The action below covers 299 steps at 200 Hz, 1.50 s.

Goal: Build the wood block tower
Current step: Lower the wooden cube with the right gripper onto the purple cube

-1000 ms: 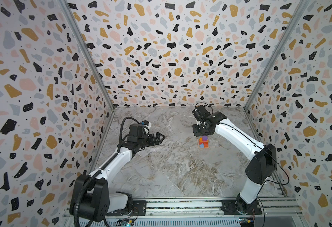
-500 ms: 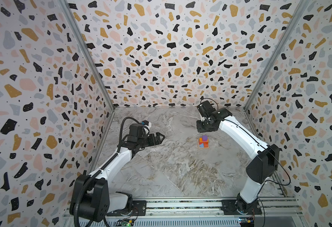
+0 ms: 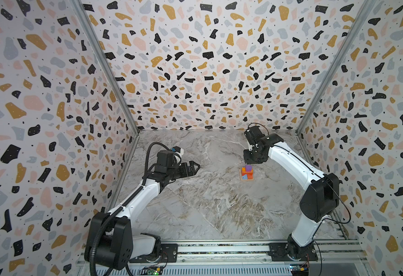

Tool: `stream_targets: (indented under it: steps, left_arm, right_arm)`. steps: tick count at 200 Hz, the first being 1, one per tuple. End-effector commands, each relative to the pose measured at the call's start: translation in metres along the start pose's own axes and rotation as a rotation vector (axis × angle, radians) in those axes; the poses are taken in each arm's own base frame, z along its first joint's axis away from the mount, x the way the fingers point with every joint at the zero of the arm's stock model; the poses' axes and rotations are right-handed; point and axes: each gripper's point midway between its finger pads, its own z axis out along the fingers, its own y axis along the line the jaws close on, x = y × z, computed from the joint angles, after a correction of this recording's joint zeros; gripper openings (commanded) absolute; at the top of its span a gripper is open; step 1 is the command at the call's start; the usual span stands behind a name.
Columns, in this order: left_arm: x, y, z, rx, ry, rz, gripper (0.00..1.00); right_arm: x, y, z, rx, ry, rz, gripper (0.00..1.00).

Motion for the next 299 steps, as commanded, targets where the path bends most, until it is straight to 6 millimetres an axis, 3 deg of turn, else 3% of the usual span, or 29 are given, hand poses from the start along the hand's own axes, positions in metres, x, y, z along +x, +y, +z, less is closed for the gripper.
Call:
stream_targets:
  steps: [1, 78, 299]
  left_arm:
    - [-0.003, -0.005, -0.003, 0.026, -0.021, 0.007, 1.00]
    - [-0.003, -0.004, -0.002, 0.026, -0.020, 0.007, 1.00]
    - [-0.003, -0.005, -0.003, 0.027, -0.021, 0.008, 1.00]
  right_arm:
    - [-0.003, -0.001, -0.012, -0.027, -0.032, 0.005, 0.22]
    - [0.000, -0.002, 0.004, -0.033, 0.000, 0.006, 0.22]
    - [0.009, -0.004, 0.021, -0.033, 0.036, 0.000, 0.22]
